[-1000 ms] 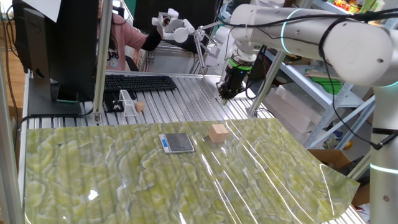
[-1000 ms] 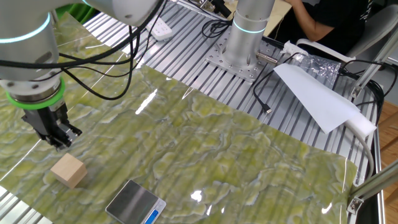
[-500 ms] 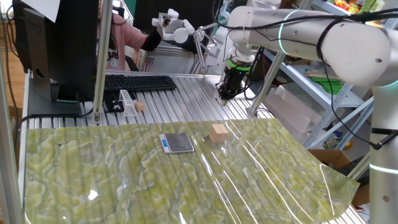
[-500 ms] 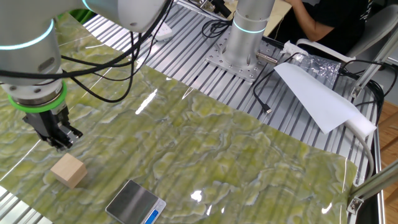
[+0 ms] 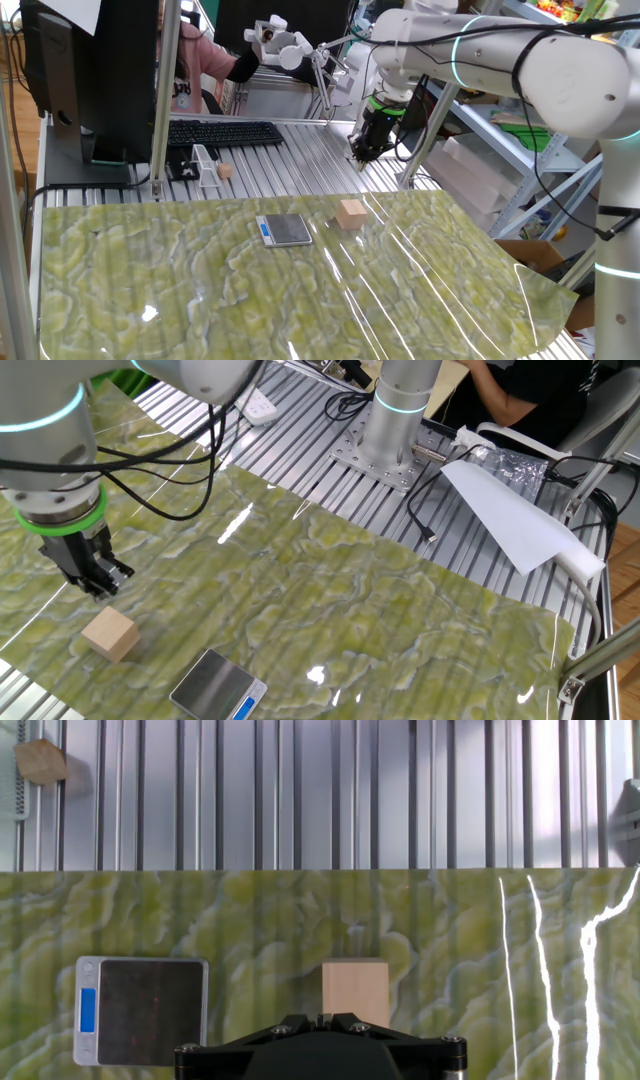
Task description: Place the block on the scale
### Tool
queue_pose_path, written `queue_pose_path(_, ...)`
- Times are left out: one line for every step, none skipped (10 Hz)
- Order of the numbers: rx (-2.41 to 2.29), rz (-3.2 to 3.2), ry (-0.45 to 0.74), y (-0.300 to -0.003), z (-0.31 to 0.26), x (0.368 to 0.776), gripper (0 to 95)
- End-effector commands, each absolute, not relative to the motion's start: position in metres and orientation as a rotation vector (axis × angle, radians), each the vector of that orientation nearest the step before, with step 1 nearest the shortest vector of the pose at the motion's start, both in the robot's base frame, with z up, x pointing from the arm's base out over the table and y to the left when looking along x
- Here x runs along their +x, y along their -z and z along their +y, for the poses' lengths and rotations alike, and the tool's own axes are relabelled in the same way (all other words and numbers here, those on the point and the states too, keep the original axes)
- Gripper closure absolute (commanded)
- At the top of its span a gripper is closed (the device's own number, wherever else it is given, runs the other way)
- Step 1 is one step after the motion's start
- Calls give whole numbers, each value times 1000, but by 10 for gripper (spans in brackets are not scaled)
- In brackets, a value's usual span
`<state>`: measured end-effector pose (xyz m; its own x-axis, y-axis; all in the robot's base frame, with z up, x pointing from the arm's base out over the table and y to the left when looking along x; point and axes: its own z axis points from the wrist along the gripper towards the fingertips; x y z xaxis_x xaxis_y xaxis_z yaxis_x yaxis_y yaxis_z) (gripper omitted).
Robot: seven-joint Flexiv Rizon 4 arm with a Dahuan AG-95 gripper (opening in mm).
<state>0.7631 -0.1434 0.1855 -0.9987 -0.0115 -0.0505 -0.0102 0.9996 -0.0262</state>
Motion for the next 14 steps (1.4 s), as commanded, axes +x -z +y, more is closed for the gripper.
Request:
queue_pose_path(-18,3086,40,-186,-143,761,950)
queue_pose_path(-6,3085,37,-186,-143,761,950)
queue_pose_path(-2,3084,35,-186,-143,761,950)
queue_pose_path(-4,3084,35,-186,-143,761,950)
queue_pose_path(-5,3085,34,-186,-143,761,950)
queue_pose_path(-2,3084,34,-186,-143,761,950)
queue_pose_path(4,3084,34,-186,-143,761,950)
queue_pose_path(9,3085,34,-186,-143,761,950)
queue_pose_path(15,3084,34,-186,-143,761,950)
queue_pose_path(24,3084,34,-186,-143,761,950)
queue_pose_path(28,3086,33,-186,-143,761,950)
queue_pose_path(28,3087,34,-185,-143,761,950)
queue_pose_path(30,3087,35,-185,-143,761,950)
queue_pose_path(38,3087,34,-185,-143,761,950)
